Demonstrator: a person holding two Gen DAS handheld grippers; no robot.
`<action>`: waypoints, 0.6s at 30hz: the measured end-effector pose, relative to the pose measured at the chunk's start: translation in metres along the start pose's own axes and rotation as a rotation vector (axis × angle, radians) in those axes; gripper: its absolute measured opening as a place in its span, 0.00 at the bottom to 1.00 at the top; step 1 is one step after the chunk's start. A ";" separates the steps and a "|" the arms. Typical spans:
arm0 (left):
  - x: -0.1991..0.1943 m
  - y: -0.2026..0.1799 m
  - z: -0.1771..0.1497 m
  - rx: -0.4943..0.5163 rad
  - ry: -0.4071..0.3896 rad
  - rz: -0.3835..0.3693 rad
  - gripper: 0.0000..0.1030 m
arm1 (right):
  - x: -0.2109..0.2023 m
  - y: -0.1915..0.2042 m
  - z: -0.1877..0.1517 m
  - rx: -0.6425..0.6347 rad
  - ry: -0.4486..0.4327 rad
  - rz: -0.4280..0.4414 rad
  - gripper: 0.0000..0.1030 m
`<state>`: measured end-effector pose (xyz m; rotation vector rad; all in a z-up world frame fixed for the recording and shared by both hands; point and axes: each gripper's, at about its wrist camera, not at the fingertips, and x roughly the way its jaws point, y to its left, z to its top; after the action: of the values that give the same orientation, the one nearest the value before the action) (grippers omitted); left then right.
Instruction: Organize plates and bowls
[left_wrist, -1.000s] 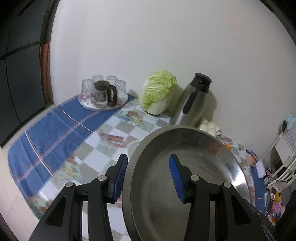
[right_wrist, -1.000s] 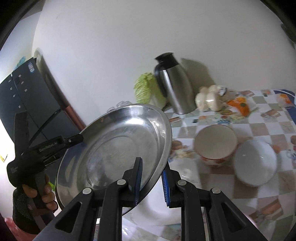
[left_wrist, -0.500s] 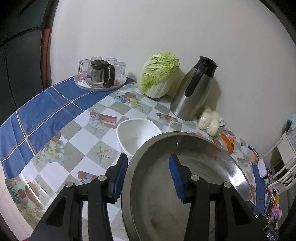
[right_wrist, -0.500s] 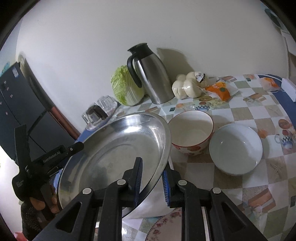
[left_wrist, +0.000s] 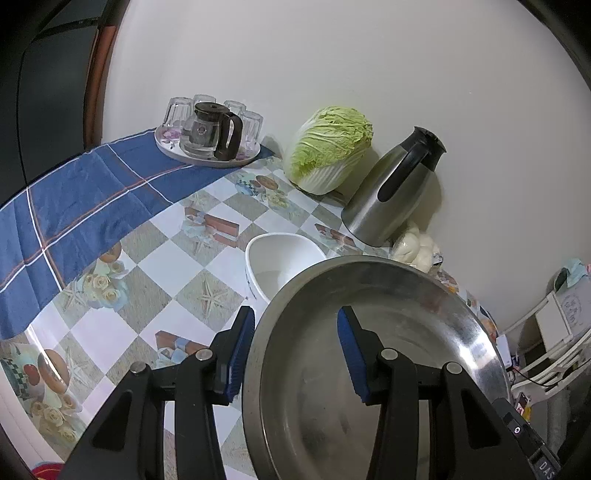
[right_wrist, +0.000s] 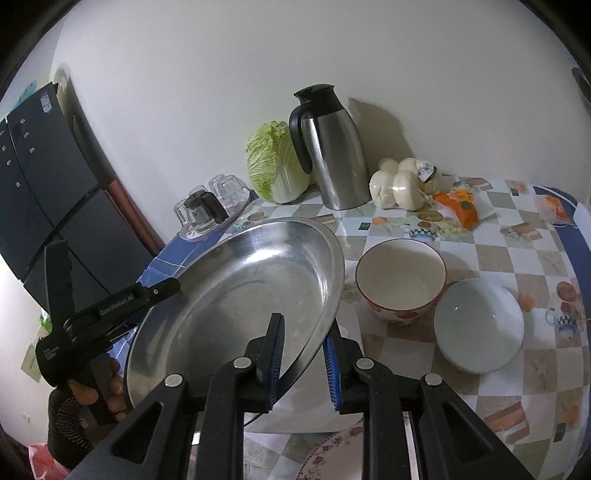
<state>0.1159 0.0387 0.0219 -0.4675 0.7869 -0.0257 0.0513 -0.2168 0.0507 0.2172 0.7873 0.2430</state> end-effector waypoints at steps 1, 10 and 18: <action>0.000 0.000 0.000 -0.002 0.003 -0.004 0.46 | 0.000 0.000 0.000 0.002 0.003 0.003 0.22; 0.008 -0.011 -0.008 0.053 0.043 -0.010 0.46 | 0.006 -0.016 -0.008 0.024 0.016 -0.004 0.22; 0.025 -0.016 -0.018 0.093 0.096 0.039 0.46 | 0.024 -0.036 -0.023 0.085 0.047 -0.009 0.22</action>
<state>0.1232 0.0127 0.0005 -0.3644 0.8854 -0.0483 0.0559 -0.2417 0.0090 0.2891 0.8463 0.2074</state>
